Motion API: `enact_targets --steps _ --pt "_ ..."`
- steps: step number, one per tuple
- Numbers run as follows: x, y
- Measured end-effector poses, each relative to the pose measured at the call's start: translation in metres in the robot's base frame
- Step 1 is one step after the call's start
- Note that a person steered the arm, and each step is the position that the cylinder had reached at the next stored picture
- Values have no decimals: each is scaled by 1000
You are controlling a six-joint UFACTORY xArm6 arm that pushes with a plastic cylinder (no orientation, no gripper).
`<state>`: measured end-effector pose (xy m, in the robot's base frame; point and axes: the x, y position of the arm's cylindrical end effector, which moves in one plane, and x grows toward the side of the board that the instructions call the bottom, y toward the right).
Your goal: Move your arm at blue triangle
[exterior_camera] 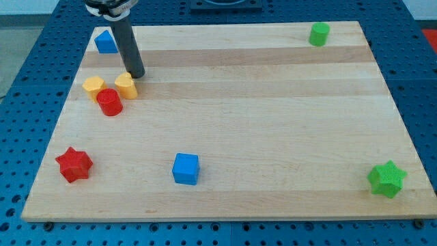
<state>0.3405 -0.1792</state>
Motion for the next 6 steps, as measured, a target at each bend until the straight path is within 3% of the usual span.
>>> enact_targets --steps 3,4,5,6 --pt "-16 24" --pt "-94 70" --pt "-148 12" --pt "-148 -67"
